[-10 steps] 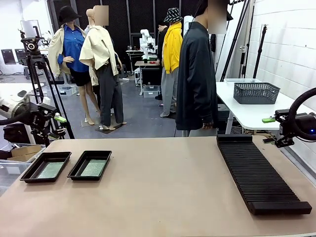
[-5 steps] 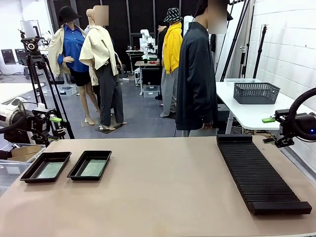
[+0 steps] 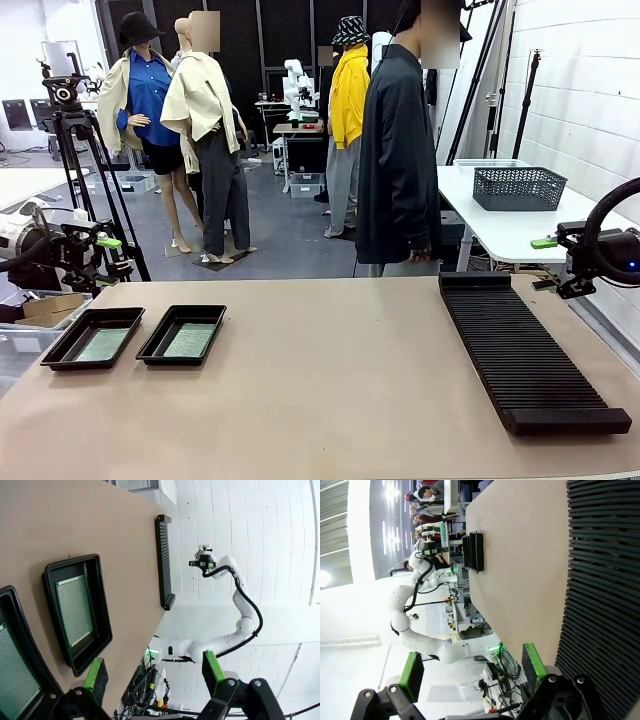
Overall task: Inspect and transfer BCBs to ESD trays.
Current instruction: Pick up the ESD tray and place it on the left side of the table.
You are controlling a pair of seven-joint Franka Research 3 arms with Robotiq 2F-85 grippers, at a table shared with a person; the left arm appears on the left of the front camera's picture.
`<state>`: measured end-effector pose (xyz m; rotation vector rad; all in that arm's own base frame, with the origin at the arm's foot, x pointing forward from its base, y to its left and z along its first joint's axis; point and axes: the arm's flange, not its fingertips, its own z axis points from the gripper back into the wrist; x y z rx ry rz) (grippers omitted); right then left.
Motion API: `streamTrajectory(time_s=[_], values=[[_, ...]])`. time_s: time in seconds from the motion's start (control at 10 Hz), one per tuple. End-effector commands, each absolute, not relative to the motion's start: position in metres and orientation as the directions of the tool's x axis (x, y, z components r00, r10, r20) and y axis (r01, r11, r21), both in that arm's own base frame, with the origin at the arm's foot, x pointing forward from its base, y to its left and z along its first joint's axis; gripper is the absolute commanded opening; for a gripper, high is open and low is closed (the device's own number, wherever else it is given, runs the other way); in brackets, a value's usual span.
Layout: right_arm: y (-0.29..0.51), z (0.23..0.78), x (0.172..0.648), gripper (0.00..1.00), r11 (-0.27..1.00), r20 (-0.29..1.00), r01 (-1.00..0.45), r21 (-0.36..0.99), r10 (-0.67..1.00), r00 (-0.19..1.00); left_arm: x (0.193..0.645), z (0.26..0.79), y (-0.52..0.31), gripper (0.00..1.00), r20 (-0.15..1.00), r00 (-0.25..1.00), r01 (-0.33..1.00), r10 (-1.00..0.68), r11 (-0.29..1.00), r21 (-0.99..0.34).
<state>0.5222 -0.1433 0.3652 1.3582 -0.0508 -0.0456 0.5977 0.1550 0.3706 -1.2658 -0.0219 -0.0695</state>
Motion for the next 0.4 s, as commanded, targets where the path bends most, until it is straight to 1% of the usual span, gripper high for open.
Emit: streamTrajectory(time_s=[0.0, 0.3], values=[[-0.1392, 0.3657, 0.5183, 1.0, 0.221, 0.012, 0.005, 0.975, -0.073, 0.997, 0.5988, 0.3708, 0.154, 1.0, 0.047, 0.998, 0.054, -0.028, 0.307, -0.95], [-0.1392, 0.3657, 0.5183, 1.0, 0.221, 0.012, 0.005, 0.975, -0.073, 0.997, 0.5988, 0.3708, 0.154, 1.0, 0.047, 0.998, 0.054, -0.028, 0.307, -0.95]])
